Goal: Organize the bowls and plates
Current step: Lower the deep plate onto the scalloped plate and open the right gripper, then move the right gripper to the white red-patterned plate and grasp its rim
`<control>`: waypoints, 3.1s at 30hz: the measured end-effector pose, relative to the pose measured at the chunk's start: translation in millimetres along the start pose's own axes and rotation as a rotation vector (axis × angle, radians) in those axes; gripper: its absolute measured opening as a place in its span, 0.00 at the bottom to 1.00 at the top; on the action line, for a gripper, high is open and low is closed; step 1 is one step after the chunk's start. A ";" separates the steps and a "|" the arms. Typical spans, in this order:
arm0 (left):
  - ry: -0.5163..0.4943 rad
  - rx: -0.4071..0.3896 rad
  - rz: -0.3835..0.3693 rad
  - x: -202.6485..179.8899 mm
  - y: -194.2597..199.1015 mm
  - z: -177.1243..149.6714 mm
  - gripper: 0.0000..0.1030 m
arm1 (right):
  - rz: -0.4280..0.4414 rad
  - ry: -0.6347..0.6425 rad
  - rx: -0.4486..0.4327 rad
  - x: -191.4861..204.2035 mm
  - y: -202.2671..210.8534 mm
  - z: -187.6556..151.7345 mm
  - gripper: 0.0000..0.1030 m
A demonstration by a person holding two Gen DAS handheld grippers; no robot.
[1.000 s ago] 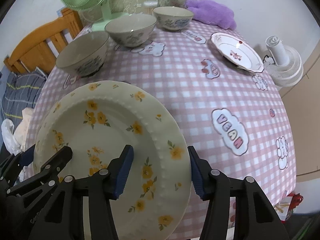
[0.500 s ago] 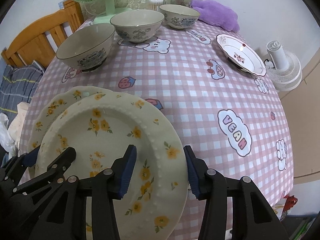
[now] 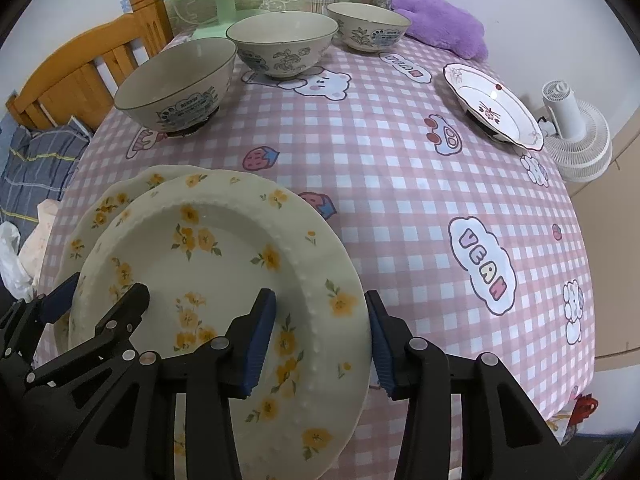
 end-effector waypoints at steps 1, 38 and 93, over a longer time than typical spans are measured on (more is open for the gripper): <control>-0.016 0.009 -0.004 -1.4 -0.3 -0.3 0.75 | 0.003 0.002 0.001 0.4 0.0 -0.3 0.47; -0.073 -0.040 -0.078 9.6 30.2 17.9 0.90 | 0.082 -0.034 0.004 16.5 3.7 9.4 0.45; 0.065 -0.235 -0.007 -222.4 66.2 102.6 0.96 | 0.155 0.056 -0.185 -232.3 47.3 79.5 0.60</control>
Point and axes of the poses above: each gripper's, at about its wrist camera, not at the fingertips, and y roughly against the way its jaws point, x to its left, z to its top, the point moved 7 cm from there along -y, roughly the way its jaws point, and after that the axes turned 5 degrees about y, right-handed, at the moved point
